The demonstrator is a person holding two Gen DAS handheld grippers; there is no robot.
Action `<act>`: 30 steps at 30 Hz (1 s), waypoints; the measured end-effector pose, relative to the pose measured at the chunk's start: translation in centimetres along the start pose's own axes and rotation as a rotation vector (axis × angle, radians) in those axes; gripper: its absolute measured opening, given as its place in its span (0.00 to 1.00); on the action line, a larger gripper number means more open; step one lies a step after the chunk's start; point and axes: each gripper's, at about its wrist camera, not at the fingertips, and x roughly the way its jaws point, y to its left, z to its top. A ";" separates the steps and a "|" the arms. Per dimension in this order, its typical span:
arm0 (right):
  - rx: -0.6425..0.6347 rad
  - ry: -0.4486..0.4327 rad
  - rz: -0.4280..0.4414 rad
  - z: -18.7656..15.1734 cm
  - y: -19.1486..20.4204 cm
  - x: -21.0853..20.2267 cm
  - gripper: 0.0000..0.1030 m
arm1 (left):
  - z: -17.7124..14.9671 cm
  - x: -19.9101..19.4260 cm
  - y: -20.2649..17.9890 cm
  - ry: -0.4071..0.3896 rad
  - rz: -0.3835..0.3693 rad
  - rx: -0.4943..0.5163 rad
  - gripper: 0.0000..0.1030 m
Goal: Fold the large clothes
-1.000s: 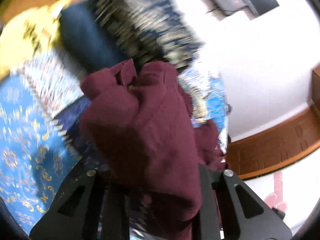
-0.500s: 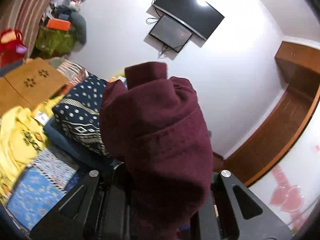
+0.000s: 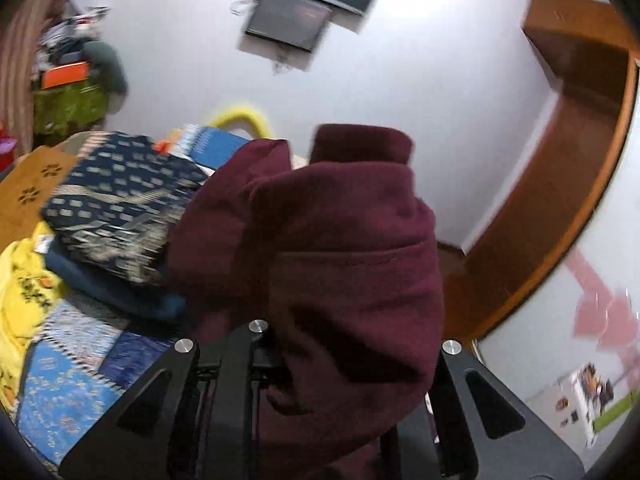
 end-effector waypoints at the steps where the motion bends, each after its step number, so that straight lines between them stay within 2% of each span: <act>1: 0.025 -0.021 -0.029 0.0 -1.4 -0.8 0.85 | -0.5 0.8 -1.1 0.021 -0.007 0.020 0.14; 3: 0.085 -0.059 -0.113 -1.0 -4.6 -2.9 0.85 | -2.2 3.1 -3.5 0.084 -0.020 0.078 0.17; 5: 0.127 -0.070 -0.163 -1.5 -6.9 -3.9 0.85 | -5.0 6.0 -6.0 0.188 -0.028 0.157 0.20; 9: 0.181 -0.066 -0.213 -2.8 -9.9 -4.9 0.85 | -11.4 10.3 -9.3 0.405 -0.017 0.307 0.30; 11: 0.186 -0.062 -0.227 -3.2 -10.4 -4.9 0.85 | -13.7 10.9 -10.2 0.448 0.014 0.387 0.36; 13: 0.183 -0.062 -0.239 -3.7 -10.7 -5.2 0.85 | -14.9 10.3 -11.1 0.436 0.039 0.471 0.44; 14: 0.182 -0.065 -0.243 -3.8 -10.9 -5.3 0.85 | -15.1 9.9 -11.3 0.438 0.034 0.498 0.56; 15: 0.180 -0.069 -0.249 -4.0 -11.0 -5.4 0.85 | -15.2 9.3 -11.5 0.447 0.003 0.506 0.69; 17: 0.181 -0.077 -0.251 -4.1 -11.2 -6.4 0.85 | -14.7 7.8 -11.4 0.456 -0.090 0.490 0.83; 19: 0.185 -0.091 -0.248 -4.2 -11.1 -7.1 0.85 | -13.9 6.0 -11.6 0.436 -0.137 0.484 0.84; 24: 0.140 -0.149 -0.235 -3.8 -10.0 -9.5 0.85 | -11.1 2.0 -10.2 0.329 -0.125 0.466 0.86; 27: 0.094 -0.189 -0.210 -2.6 -8.3 -10.1 0.85 | -9.2 0.2 -7.8 0.264 -0.077 0.431 0.94; 30: 0.055 -0.217 -0.172 -1.2 -6.3 -9.9 0.85 | -7.4 -0.1 -4.8 0.225 0.007 0.395 0.95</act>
